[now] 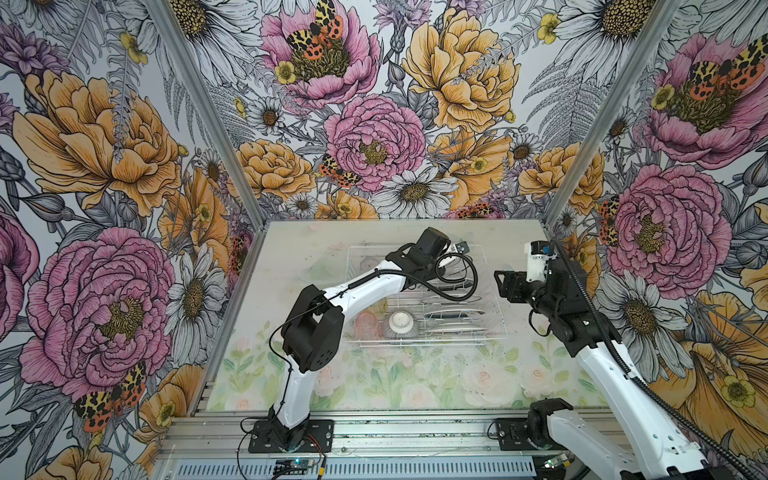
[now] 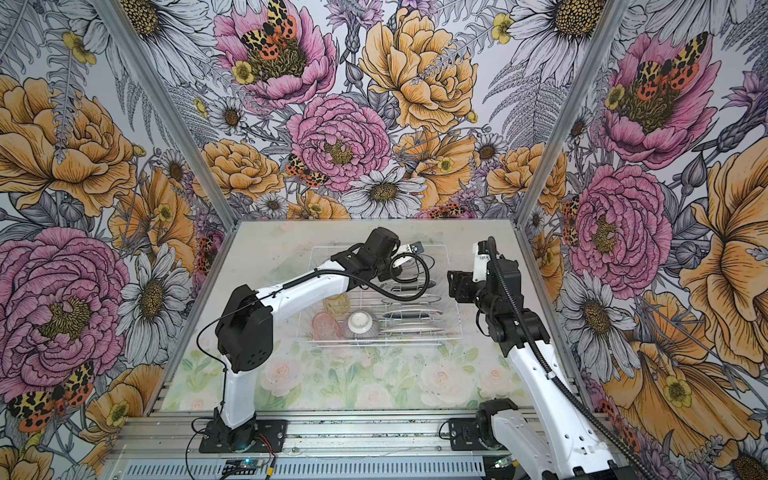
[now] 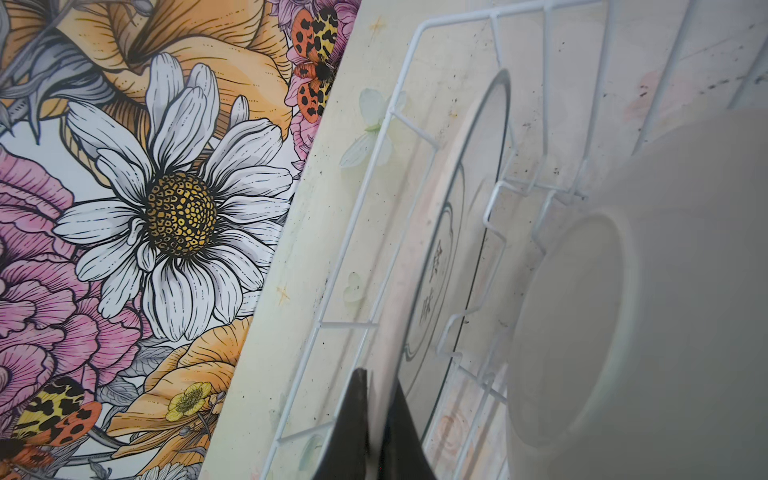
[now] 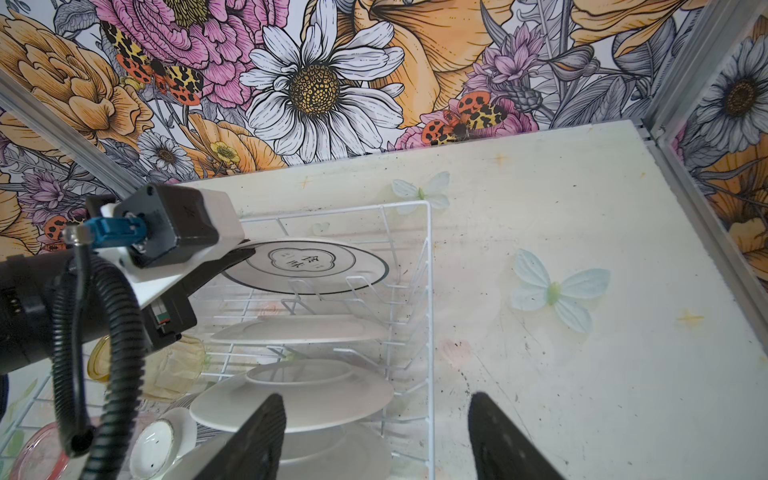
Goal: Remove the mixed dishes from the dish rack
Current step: 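Lift the printed plate up out of the rack with the left gripper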
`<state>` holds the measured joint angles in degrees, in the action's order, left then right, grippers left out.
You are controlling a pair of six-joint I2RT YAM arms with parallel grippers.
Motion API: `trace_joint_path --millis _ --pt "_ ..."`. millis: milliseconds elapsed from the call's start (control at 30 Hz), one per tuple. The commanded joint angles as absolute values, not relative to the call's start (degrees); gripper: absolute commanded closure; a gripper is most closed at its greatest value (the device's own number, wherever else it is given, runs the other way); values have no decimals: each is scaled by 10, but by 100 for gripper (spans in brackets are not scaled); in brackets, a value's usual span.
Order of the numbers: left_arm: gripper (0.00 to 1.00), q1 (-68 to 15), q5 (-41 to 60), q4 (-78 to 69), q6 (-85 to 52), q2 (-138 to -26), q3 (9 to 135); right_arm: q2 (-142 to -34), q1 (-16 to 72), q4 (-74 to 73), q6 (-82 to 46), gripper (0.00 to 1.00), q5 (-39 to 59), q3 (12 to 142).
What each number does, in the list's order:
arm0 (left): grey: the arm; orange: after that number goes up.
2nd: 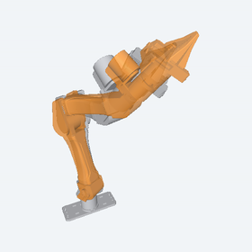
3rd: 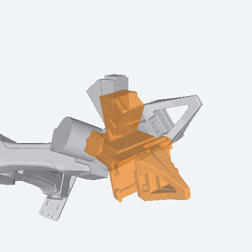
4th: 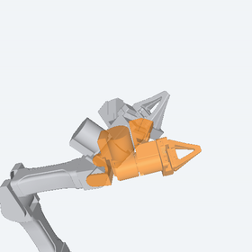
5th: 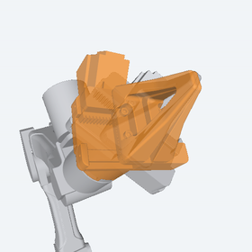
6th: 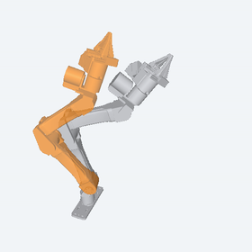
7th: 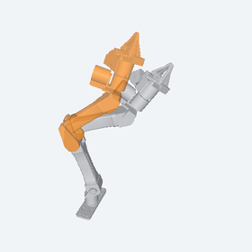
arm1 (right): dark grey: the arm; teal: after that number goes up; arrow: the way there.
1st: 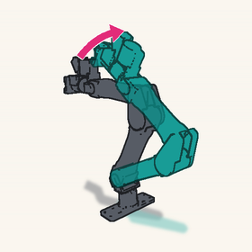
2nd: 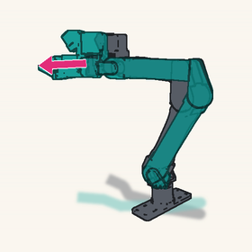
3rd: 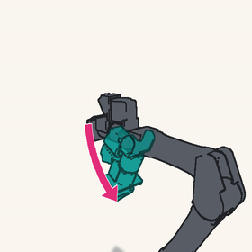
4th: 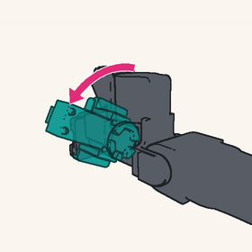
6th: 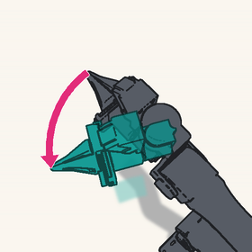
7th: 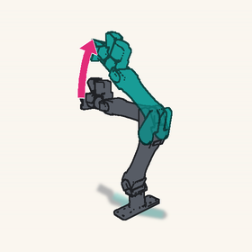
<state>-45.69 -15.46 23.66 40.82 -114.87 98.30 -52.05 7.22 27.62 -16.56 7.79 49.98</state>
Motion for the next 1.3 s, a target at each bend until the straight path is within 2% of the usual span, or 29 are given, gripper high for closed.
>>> trace_joint_path --millis 0,300,600,767,1000,1133,1267 --pt "100 -462 -175 194 396 -1105 978 -512 75 274 -170 29 78 502" --pt "100 -457 -221 195 390 -1053 984 -513 74 273 -170 29 90 504" --pt "99 -425 -148 238 287 -972 1008 -517 62 272 -174 31 119 510" --pt "99 -406 -37 285 187 -952 1037 -517 45 252 -192 34 222 514" --pt "100 -358 160 274 -1 -925 1007 -523 37 175 -234 38 393 504" --pt "100 -310 283 173 -134 -905 931 -521 36 143 -257 41 433 499" --pt "100 -281 348 61 -236 -886 856 -518 33 119 -274 41 447 487"
